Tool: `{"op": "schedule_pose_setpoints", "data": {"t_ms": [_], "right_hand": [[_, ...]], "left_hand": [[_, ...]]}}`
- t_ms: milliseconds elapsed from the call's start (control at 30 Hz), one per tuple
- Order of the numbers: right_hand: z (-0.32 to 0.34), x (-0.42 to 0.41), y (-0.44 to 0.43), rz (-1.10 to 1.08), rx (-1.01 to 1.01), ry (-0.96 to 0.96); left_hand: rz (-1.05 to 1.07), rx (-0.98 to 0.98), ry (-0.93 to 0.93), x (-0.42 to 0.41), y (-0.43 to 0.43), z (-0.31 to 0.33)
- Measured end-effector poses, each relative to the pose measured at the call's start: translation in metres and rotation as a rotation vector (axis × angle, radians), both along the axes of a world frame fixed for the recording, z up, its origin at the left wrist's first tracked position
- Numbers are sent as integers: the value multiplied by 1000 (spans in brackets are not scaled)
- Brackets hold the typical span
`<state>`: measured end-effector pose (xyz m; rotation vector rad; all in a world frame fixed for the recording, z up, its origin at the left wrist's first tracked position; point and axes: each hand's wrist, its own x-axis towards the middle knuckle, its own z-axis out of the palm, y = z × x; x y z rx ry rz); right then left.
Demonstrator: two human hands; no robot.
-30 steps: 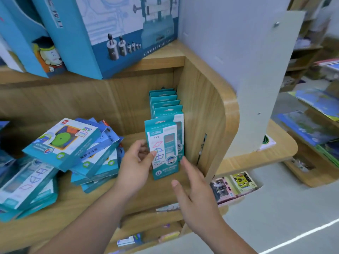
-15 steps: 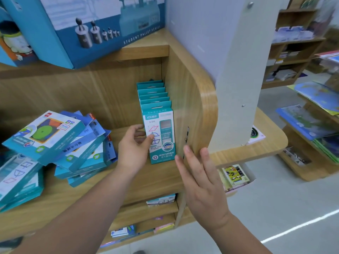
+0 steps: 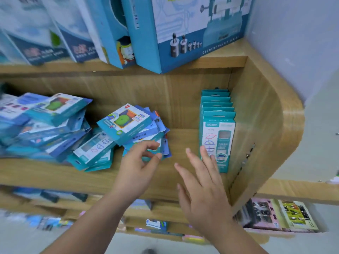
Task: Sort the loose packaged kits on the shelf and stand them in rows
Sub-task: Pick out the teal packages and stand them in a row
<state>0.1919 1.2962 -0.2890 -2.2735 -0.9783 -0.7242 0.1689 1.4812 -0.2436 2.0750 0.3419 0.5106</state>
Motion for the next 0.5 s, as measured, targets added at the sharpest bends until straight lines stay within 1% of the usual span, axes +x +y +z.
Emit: {"op": "schedule_pose_setpoints", "data": {"t_ms": [67,133,200,267,333,400,500], "right_hand": [[0,5,18,37,11,98],[0,6,39,74,19,154],[-1,5,61,133,20,175],[-4,3,85,203,31,212],[-8,-3,110,232,33,265],[-12,-8,135,233,36,353],[-15,-15,170,219,47,524]], "left_hand": [[67,-17,-32,-19,25,5],[152,12,-73,-36,50,6],[242,84,-89,-49,77,2],[308,200,-79,-58,105,-7],[346,313,-7,-63,135,-19],[351,423,129,-67,163,-28],[237,579,304,-67,199,-37]]}}
